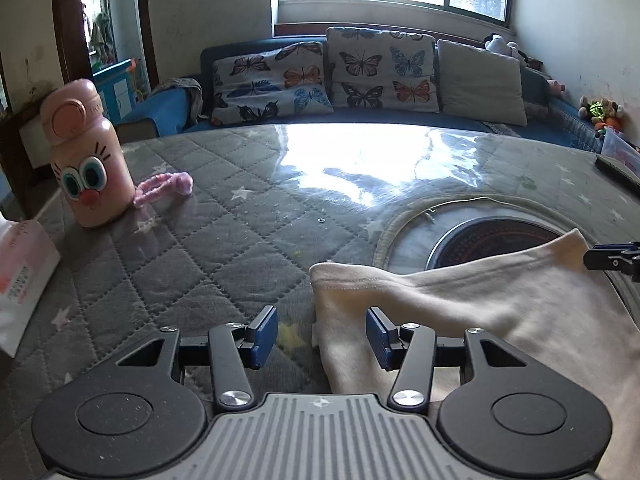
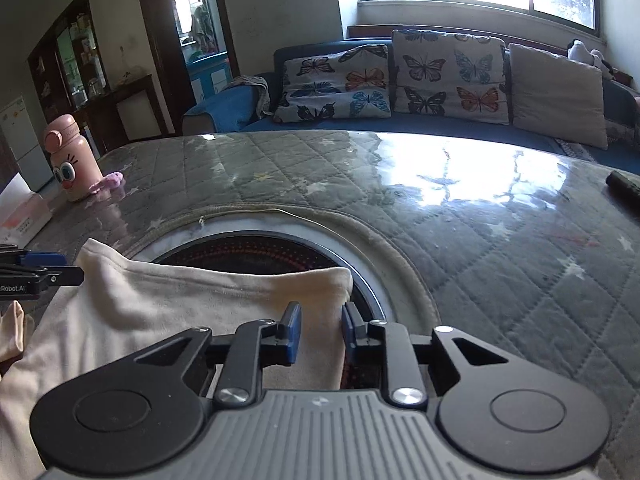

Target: Fold clothes

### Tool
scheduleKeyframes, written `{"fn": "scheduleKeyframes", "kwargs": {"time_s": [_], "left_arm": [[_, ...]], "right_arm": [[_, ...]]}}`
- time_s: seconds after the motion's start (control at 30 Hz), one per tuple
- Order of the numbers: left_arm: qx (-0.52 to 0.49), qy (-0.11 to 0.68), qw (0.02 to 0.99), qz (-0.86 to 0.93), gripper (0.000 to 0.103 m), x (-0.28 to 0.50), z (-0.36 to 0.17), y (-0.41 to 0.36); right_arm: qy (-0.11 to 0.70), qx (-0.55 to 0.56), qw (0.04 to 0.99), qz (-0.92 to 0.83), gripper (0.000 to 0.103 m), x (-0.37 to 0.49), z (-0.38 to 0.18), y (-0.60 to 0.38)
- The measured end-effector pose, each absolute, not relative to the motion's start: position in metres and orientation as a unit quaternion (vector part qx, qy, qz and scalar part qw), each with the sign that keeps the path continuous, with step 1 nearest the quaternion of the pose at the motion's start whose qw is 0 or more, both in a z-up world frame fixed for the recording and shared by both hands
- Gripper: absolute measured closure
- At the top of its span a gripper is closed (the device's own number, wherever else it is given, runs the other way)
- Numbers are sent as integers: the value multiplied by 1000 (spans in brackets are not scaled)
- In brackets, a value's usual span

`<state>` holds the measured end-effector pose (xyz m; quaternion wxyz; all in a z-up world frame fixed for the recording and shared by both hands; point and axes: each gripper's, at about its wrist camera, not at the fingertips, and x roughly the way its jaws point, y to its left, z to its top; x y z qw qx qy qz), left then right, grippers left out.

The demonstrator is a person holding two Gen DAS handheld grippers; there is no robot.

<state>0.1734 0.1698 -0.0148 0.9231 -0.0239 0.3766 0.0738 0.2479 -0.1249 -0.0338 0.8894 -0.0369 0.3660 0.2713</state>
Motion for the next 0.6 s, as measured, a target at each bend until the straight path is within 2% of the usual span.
{"fn": "scheduleKeyframes", "kwargs": {"time_s": [0.1,0.2,0.23,0.27,0.3,0.6], "left_arm": [[-28,379,923,64,57,180,-18,170],[-30,376,925,51,74,184,-18,169],[-29,374,926,47,86,186,-18,168],[-26,371,927,46,93,186,-17,167],[-22,366,929,45,95,186,-16,166],[-4,358,932,56,95,200,-19,160]], "right_arm": [[363,-46,891,267,82,250,-36,-121],[362,-49,893,264,82,254,-37,-120],[361,-50,893,263,86,255,-38,-120],[361,-51,894,262,90,256,-38,-120],[361,-52,894,260,101,256,-39,-120],[316,-93,918,220,101,254,-27,-118]]}}
